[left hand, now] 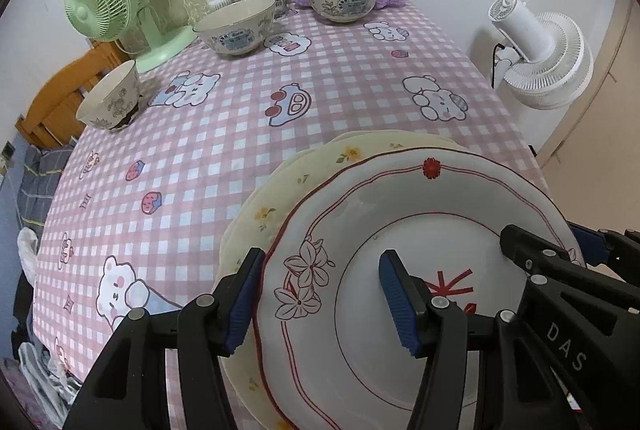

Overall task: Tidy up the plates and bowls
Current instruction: 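Carry the red-trimmed plate with both tools and lower it onto the yellow-flower plates, then open both tools and lift them off the plate stack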

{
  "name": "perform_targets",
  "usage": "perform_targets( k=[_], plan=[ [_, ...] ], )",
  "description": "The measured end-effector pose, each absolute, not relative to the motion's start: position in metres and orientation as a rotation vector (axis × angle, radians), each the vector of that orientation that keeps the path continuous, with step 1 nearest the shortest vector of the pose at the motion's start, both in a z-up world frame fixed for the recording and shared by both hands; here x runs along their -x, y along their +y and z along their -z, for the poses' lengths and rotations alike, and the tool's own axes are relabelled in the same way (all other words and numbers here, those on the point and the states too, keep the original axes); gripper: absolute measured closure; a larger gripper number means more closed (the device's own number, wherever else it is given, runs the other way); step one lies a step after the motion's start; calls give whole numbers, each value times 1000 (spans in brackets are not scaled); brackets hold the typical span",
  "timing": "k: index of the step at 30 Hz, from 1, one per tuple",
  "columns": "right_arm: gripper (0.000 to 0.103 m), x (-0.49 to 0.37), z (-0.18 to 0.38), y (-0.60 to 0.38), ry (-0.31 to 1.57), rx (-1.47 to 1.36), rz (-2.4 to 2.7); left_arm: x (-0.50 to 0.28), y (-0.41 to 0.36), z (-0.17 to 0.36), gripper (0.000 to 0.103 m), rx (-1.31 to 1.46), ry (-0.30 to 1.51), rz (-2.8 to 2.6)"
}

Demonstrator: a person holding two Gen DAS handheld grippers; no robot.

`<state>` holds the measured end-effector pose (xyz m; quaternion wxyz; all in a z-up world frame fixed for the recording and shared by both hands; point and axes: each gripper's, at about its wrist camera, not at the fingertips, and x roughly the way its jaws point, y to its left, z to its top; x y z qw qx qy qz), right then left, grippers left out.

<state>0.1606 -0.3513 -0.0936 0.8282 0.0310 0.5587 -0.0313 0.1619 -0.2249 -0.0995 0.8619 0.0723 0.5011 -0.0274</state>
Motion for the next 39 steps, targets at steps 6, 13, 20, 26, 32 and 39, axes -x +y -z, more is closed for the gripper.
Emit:
perform_targets(
  k=[6,13,20,26,32,39],
  plan=[
    [63,-161,94,-353,1176,-76,55,-164,-229,102,44,-170,1050,11],
    [66,-159,88,-349,1144,-37,37,-165,-234,105,36,-175,1055,8],
    [67,-163,83,-338,1117,39,24,-164,-222,100,29,-110,1076,57],
    [65,-171,88,-330,1134,37,-4,-164,-212,99,26,-80,1090,40],
    [59,-175,89,-319,1129,59,-20,-162,-206,99,20,-56,1094,42],
    [35,-179,90,-325,1149,-1,-69,-163,-196,100,13,6,1116,40]
  ],
)
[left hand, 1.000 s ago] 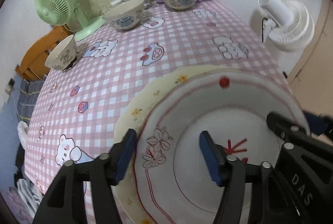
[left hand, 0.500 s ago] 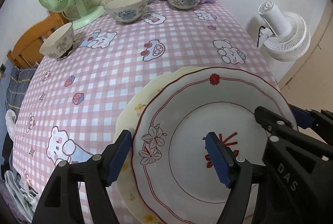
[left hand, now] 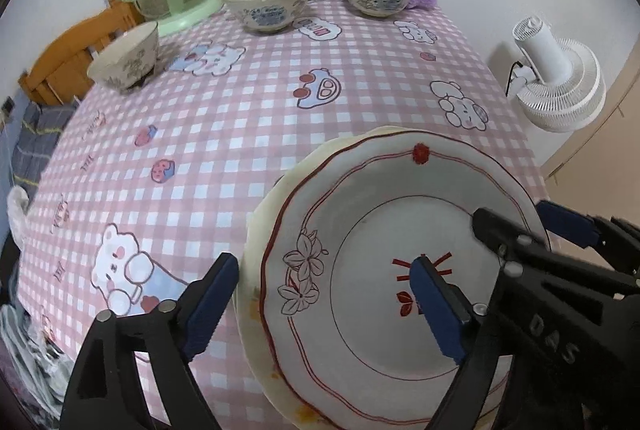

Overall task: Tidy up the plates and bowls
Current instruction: 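Open both tools and lift them off the plate stack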

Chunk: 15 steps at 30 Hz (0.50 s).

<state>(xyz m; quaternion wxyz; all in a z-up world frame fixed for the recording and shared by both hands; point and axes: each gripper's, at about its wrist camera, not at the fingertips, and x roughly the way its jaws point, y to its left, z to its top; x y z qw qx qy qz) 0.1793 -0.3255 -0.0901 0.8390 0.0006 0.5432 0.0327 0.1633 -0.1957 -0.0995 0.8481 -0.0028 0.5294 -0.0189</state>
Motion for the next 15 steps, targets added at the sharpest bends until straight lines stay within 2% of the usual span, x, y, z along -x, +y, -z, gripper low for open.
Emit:
perform_targets(
  k=[2,9,15],
  plan=[
    [30,-178,89,-326,1149,-21,-83,-163,-194,99,12,12,1123,45],
    [29,-177,80,-323,1141,-51,-94,-160,-190,83,12,1,1086,65],
    [29,-177,52,-312,1059,-33,-90,-163,-178,60,12,-4,1020,60]
  ],
)
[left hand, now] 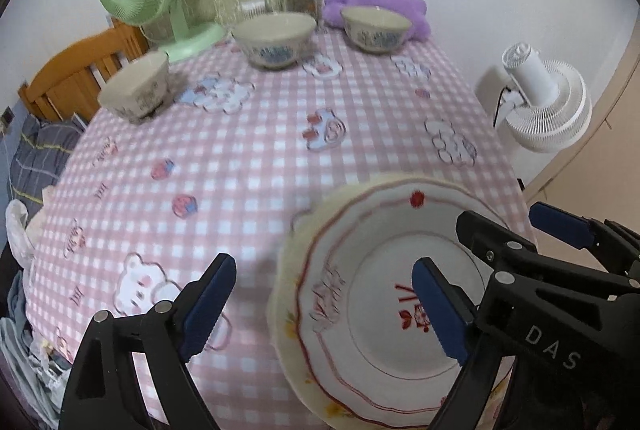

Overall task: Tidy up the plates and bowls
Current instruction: 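Open both tools and lift them off the plate stack, then move both tools to the large green-rimmed bowl by the green fan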

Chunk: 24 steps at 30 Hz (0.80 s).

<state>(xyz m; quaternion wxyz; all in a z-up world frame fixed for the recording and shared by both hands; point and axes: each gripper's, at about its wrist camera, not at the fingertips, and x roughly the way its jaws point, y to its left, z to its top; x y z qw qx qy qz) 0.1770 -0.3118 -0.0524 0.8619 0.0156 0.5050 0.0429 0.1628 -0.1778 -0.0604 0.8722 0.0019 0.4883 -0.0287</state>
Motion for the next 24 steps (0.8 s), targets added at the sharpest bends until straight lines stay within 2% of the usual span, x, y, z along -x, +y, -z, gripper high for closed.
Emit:
perform_targets(
  k=[24],
  plan=[
    [29,-217,15,-148,958,-112,24,-224,-6,36,13,-40,963,132]
  ],
)
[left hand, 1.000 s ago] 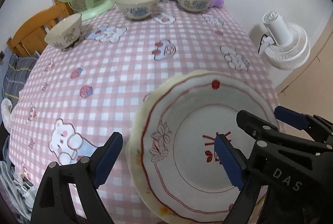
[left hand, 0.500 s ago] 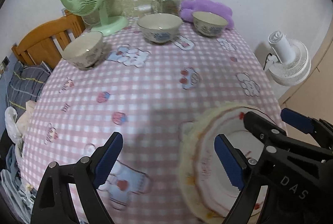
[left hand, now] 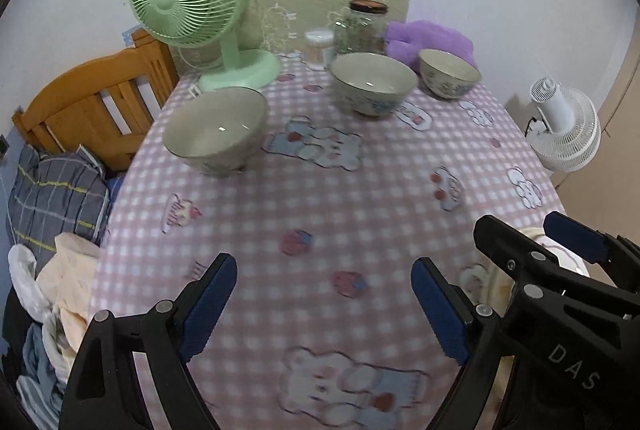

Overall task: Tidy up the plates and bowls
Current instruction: 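Move both tools to the large green-rimmed bowl by the green fan, then grasp the rim of the green-rimmed bowl with both tools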

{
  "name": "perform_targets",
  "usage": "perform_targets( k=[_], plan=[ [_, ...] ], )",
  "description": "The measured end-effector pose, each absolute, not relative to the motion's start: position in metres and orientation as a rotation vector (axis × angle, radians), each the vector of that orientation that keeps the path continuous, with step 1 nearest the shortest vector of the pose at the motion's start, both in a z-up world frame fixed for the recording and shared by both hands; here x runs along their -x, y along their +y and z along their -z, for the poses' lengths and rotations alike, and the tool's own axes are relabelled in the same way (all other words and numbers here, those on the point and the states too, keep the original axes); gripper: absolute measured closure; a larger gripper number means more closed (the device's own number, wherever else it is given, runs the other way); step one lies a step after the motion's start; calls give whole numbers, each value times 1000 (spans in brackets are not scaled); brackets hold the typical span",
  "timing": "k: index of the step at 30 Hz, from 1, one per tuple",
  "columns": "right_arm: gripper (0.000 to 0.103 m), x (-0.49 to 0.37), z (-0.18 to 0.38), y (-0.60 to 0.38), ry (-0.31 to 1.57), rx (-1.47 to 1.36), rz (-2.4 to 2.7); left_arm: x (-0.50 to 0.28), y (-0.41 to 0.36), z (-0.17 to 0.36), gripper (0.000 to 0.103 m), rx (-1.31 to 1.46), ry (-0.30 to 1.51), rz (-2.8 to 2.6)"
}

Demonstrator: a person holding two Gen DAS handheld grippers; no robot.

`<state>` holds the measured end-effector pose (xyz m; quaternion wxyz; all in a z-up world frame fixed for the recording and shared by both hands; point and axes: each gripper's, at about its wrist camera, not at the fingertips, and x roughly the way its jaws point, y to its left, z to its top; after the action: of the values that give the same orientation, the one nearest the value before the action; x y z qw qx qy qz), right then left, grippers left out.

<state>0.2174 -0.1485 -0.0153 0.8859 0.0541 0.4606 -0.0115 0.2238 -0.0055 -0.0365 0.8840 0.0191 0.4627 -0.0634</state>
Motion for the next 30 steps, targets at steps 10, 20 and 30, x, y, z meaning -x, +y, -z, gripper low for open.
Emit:
perform_targets(
  k=[10,20,30],
  plan=[
    [29,-264,23,-71,956,-94,63,-271,68,42,16,-20,961,120],
    [29,-338,25,-29,903,-105,73,-339,112,47,24,23,921,31],
    [41,-398,48,-7,921,-122,63,-393,129,70,46,22,938,16]
  ],
)
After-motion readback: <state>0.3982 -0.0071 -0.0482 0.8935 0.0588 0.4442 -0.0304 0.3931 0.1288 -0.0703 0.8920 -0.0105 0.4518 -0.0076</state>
